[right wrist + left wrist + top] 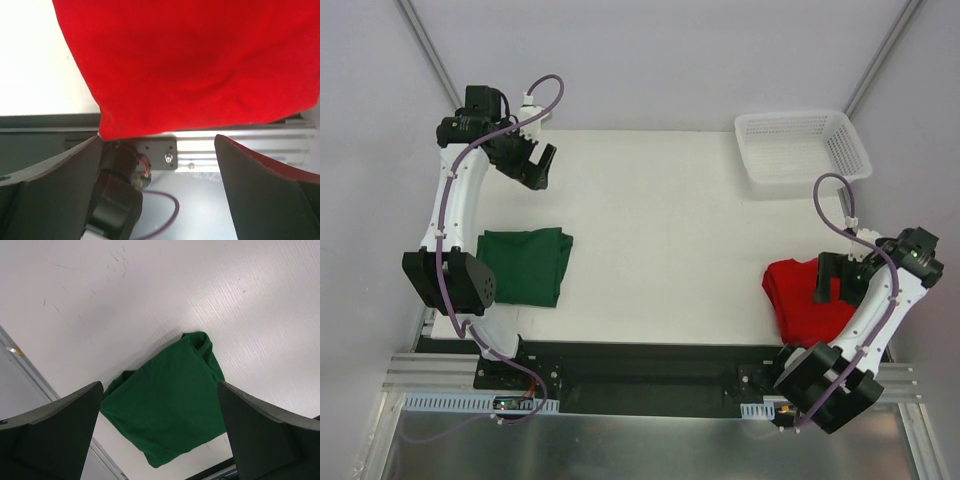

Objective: Fold and stack the t-shirts

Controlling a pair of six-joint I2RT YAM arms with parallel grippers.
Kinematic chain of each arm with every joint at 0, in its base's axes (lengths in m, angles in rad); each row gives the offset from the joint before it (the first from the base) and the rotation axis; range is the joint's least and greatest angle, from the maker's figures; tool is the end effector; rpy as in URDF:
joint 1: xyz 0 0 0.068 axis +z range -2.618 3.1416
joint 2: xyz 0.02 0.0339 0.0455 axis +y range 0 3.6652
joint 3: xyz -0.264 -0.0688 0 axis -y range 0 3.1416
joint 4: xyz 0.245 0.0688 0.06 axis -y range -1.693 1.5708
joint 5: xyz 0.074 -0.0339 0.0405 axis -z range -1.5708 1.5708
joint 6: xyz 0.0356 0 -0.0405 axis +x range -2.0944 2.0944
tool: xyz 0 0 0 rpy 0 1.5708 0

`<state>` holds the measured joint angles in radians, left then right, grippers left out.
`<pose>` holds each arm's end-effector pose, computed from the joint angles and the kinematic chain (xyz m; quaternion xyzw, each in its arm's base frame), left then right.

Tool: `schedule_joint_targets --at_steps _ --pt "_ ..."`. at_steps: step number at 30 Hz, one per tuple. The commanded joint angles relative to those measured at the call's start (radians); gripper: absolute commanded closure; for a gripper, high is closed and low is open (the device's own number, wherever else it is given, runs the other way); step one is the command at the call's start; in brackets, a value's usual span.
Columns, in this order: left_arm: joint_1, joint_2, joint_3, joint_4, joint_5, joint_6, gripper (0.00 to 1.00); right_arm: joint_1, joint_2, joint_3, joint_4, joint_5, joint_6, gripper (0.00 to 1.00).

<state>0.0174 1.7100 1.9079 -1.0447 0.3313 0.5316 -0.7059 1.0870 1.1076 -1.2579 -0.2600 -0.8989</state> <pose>0.3565 -0.0054 0.4013 0.2910 0.8772 -0.0538 0.3780 0.1402 -0.1075 0.3098 -0.1156 0.9712 -0.0295 0.2063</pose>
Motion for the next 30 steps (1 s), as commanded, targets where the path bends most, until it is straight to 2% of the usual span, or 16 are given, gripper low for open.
schedule_joint_targets --at_steps 1,6,17,22,30 --pt "-0.014 -0.026 0.005 0.002 -0.014 0.002 0.01 -0.015 -0.105 -0.116 0.161 -0.071 -0.056 0.0" --pt "-0.014 -0.021 -0.003 0.0 -0.017 0.008 0.0 -0.021 -0.144 -0.253 0.299 -0.079 -0.147 0.0" --pt "-0.091 -0.004 0.007 0.0 -0.093 0.034 0.01 -0.038 0.062 -0.104 0.318 -0.111 -0.38 0.0" --pt "-0.115 -0.001 -0.018 -0.003 -0.136 0.053 0.01 -0.064 0.14 -0.078 0.325 -0.128 -0.377 0.0" --pt "-0.12 0.017 -0.03 0.0 -0.19 0.07 0.01 -0.064 0.097 -0.196 0.351 -0.101 -0.305 0.0"
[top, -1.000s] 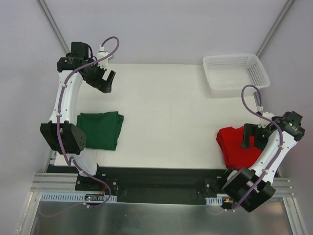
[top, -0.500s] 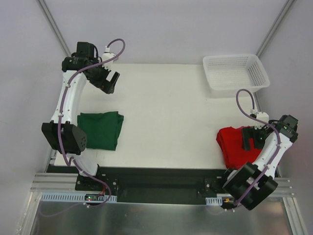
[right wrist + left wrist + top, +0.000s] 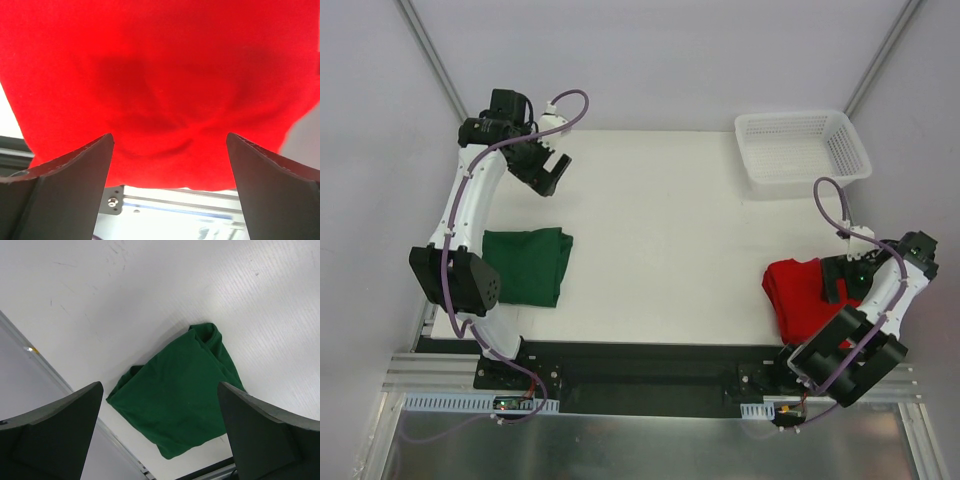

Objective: Fold and stack the t-shirts

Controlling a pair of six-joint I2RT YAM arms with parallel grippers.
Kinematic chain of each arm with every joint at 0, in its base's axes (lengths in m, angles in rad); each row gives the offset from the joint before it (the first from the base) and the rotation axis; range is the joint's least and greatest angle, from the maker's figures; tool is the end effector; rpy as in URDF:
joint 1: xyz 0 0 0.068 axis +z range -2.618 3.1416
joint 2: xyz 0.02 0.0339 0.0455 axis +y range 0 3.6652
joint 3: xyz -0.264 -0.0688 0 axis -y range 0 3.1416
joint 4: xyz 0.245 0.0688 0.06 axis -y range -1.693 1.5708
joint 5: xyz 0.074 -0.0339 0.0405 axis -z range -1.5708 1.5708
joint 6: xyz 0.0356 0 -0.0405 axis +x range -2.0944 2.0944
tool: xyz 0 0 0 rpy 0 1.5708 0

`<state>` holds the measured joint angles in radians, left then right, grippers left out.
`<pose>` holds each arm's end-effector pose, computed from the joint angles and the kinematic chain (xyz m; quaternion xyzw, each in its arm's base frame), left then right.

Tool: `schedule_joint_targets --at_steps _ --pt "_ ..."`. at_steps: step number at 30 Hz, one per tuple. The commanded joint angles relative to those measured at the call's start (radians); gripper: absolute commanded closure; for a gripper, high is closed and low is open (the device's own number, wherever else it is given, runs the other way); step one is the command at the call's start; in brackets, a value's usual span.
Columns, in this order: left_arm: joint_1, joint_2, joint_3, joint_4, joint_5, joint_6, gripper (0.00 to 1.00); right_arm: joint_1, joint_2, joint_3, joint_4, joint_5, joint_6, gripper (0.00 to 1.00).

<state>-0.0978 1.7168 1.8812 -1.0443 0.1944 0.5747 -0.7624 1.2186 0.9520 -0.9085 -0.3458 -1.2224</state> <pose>0.3573 -0.0420 0.3900 0.3400 0.8732 -0.0091 0.3491 0.1693 -0.1450 0.2554 -0.2531 0.9327 -0.0699 0.2471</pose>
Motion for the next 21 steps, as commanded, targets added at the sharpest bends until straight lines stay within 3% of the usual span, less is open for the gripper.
schedule_joint_targets --at_steps 1,13,21 --pt "-0.005 0.013 -0.002 -0.002 -0.059 0.03 0.01 -0.009 -0.034 -0.044 0.002 -0.016 0.021 0.0" --pt "-0.003 0.015 0.03 0.006 -0.059 0.031 0.01 -0.026 0.045 -0.096 0.097 -0.01 -0.012 0.0" --pt "0.001 -0.003 0.047 0.016 -0.092 0.04 0.01 -0.025 0.104 -0.22 0.195 0.008 -0.051 0.0"
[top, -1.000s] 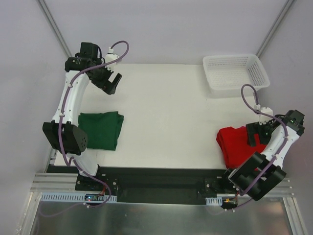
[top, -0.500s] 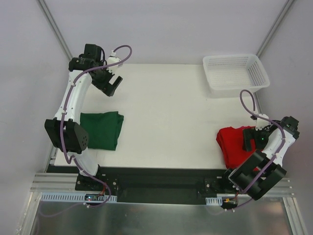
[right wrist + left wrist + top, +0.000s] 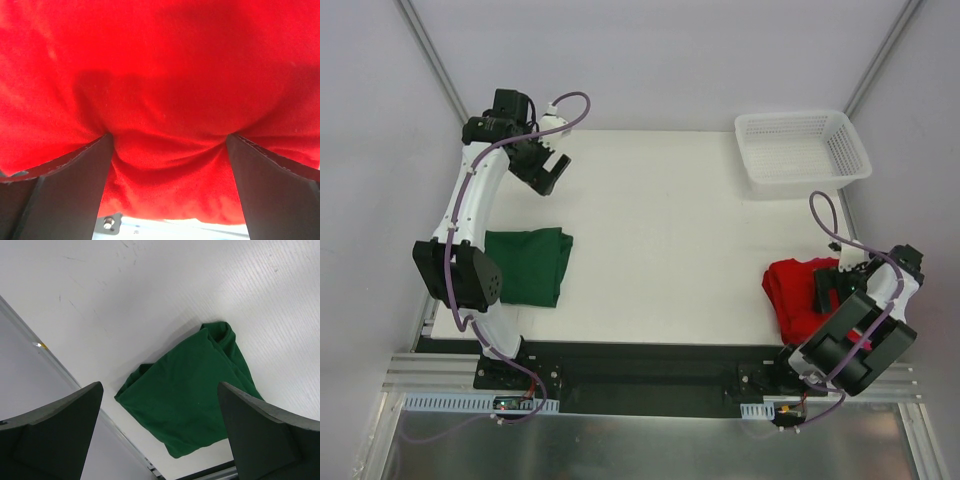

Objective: Fold and stack the t-shirts

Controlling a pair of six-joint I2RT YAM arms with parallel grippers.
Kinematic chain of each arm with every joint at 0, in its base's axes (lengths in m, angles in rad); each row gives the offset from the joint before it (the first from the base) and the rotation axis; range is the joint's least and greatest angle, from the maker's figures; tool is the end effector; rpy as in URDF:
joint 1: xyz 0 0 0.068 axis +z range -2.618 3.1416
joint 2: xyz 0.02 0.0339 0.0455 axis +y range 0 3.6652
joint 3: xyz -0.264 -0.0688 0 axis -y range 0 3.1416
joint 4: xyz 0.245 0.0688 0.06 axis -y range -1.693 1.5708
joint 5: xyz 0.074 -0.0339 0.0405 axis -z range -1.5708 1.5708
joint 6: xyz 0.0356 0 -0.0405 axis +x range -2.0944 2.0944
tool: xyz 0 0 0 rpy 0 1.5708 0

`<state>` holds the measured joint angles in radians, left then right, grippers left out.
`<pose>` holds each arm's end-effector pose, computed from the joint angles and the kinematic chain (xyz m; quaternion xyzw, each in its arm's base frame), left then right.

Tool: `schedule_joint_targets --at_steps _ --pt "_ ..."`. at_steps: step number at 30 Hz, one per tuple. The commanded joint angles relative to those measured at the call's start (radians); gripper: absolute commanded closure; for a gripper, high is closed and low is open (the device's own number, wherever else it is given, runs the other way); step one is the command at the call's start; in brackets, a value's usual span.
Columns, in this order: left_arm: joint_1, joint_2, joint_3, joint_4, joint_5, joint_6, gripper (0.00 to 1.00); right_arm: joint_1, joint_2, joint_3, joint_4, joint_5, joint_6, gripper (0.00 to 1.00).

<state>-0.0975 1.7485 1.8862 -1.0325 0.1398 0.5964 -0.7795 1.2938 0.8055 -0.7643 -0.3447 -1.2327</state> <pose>0.3672 -0.0409 0.3812 0.3418 0.8772 0.0178 0.3368 0.1692 -0.1503 0.2034 -0.2450 0.9418 -0.0412 0.2266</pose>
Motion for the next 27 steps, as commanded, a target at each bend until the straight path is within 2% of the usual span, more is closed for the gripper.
schedule_joint_targets --at_steps 1,6,11,19,27 --pt "0.001 -0.032 0.045 0.003 -0.04 0.02 0.01 -0.009 0.036 -0.086 0.062 0.018 -0.047 0.0" --pt "0.004 -0.023 0.056 0.006 -0.057 0.025 0.01 -0.007 0.087 -0.115 0.097 0.041 -0.053 0.0" --pt "0.004 -0.006 0.071 0.006 -0.068 0.026 0.01 0.037 0.111 -0.059 0.085 0.049 -0.018 0.0" --pt "0.004 0.003 0.071 0.006 -0.08 0.029 0.01 0.245 0.251 0.095 0.059 0.082 0.125 0.0" --pt "0.004 -0.006 0.059 0.006 -0.097 0.039 0.01 0.425 0.412 0.326 0.017 0.105 0.255 0.0"
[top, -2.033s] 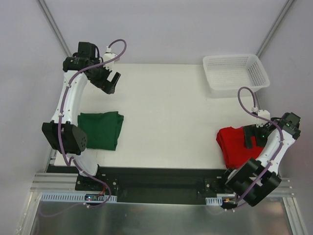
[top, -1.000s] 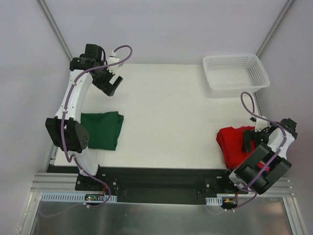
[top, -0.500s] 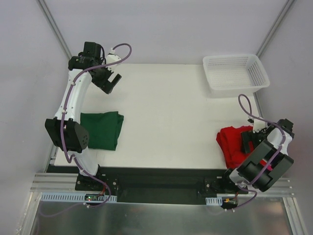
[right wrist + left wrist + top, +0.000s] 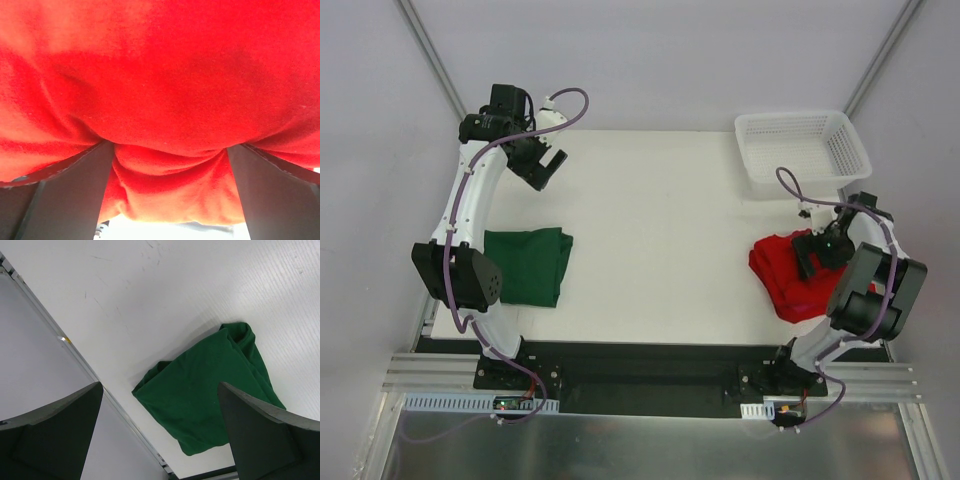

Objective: Fold and stack the t-shirts

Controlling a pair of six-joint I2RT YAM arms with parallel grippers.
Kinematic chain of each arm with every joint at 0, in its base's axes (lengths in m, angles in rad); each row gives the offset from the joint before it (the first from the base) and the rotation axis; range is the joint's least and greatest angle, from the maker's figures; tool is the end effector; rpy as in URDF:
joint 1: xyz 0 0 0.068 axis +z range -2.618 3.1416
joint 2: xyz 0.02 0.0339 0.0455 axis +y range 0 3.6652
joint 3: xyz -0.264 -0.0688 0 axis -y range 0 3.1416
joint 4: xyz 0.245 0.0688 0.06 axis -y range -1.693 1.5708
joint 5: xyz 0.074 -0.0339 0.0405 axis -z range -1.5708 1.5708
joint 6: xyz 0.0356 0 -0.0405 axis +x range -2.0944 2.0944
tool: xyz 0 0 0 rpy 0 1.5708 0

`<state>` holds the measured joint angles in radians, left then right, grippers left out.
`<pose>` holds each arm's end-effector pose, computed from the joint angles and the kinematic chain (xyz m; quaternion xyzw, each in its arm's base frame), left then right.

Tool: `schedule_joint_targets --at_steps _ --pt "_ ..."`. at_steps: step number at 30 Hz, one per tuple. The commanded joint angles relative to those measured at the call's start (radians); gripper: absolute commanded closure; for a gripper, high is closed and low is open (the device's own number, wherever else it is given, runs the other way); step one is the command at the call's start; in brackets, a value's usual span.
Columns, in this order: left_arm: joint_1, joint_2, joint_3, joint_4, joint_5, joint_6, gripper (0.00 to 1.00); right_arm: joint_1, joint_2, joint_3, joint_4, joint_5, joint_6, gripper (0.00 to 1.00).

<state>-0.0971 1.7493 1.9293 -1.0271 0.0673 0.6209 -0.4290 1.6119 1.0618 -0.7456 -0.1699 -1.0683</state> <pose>0.3677 -0.0382 0.3941 0.3396 0.8709 0.0612 0.3499 0.2760 -0.1196 0.1954 -0.3212 0.9333 -0.0314 0.1573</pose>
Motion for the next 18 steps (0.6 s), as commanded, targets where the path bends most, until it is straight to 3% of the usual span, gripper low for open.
schedule_joint_targets --at_steps 1,9,18 --pt "0.004 -0.008 0.013 0.002 -0.024 0.014 0.01 0.11 0.106 0.085 -0.008 -0.06 0.109 0.0" --pt "0.004 -0.019 0.004 0.004 -0.031 0.025 0.01 0.314 0.196 0.216 -0.046 -0.014 0.226 0.0" --pt "0.004 -0.008 -0.006 0.002 -0.03 0.02 0.01 0.424 0.341 0.417 -0.153 -0.052 0.327 0.0"
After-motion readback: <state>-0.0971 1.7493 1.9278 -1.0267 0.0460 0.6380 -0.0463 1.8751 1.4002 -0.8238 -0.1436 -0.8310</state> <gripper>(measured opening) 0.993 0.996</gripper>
